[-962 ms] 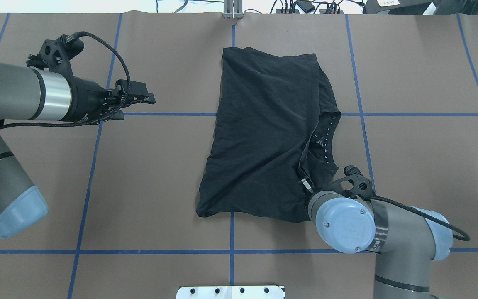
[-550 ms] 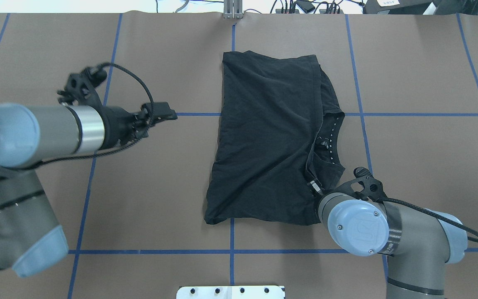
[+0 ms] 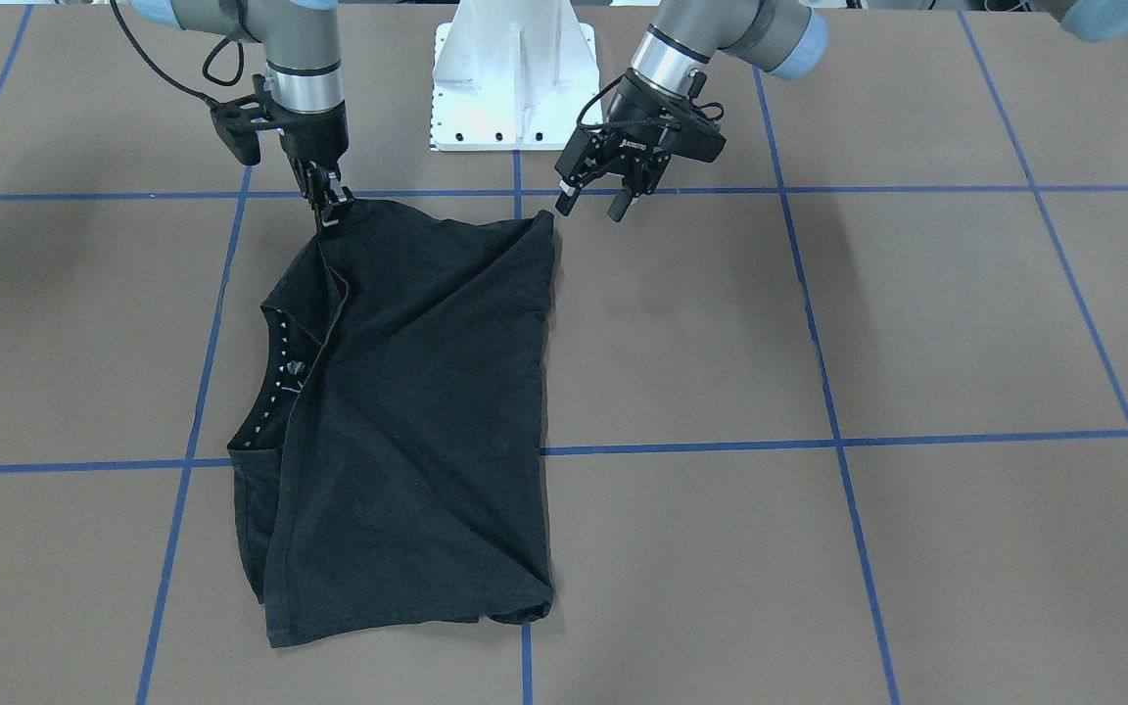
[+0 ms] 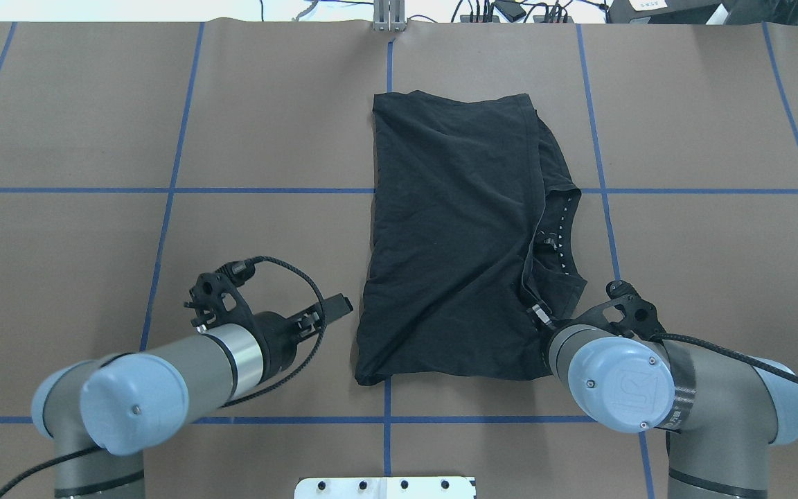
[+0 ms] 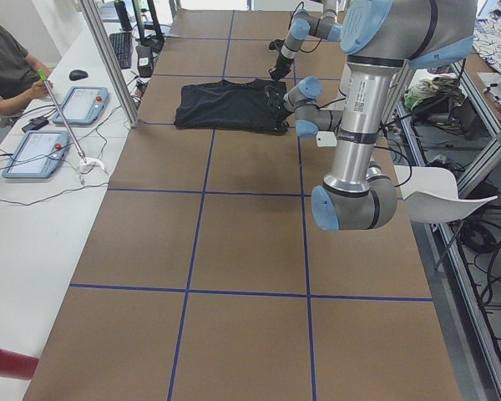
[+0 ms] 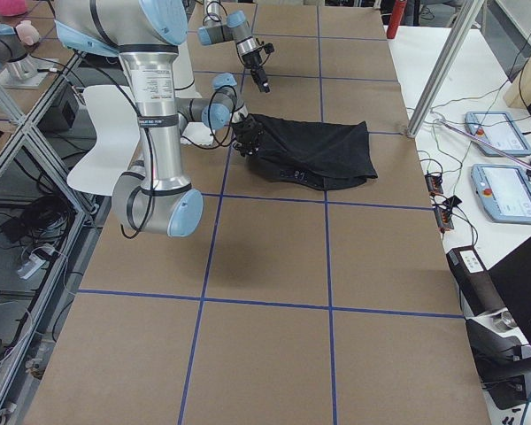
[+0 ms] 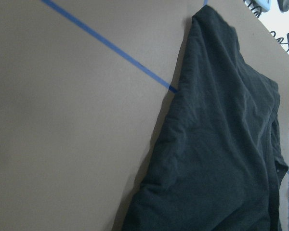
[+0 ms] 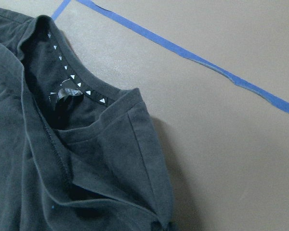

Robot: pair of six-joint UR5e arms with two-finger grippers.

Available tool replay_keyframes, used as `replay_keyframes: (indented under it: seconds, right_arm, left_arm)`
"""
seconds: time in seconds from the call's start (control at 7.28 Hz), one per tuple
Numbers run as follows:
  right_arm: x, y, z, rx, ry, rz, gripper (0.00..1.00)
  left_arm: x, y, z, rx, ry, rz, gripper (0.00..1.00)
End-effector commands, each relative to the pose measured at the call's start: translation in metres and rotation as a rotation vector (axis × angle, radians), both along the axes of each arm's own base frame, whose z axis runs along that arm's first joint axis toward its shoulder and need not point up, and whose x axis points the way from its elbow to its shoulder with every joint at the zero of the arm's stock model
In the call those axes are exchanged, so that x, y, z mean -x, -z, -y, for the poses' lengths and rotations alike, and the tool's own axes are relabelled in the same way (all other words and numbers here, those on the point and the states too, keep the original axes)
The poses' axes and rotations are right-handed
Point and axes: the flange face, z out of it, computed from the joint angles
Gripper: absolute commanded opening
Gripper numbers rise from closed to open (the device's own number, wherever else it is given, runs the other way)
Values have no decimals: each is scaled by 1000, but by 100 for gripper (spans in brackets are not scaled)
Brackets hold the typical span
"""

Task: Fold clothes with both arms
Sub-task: 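Grasp the shirt's near edge with the left gripper while the right holds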

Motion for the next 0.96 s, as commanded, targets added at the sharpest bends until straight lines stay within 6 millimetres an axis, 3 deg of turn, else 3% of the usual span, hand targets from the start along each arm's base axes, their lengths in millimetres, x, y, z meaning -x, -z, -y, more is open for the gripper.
replay_keyframes:
  seconds: [0.0,0.55,0.82]
  right_arm:
    - [-1,0,-1,0,2,0,0]
    - [-1,0,-1,0,2,0,0]
    - [-2,2,-1,-2,1,5,0]
  left_arm:
    - [-39,-17,-26,1,-26,48,94]
    - [-73,-15,-25,1,-33,68,85]
    - [-78,-8,-26,1,-37,60,72]
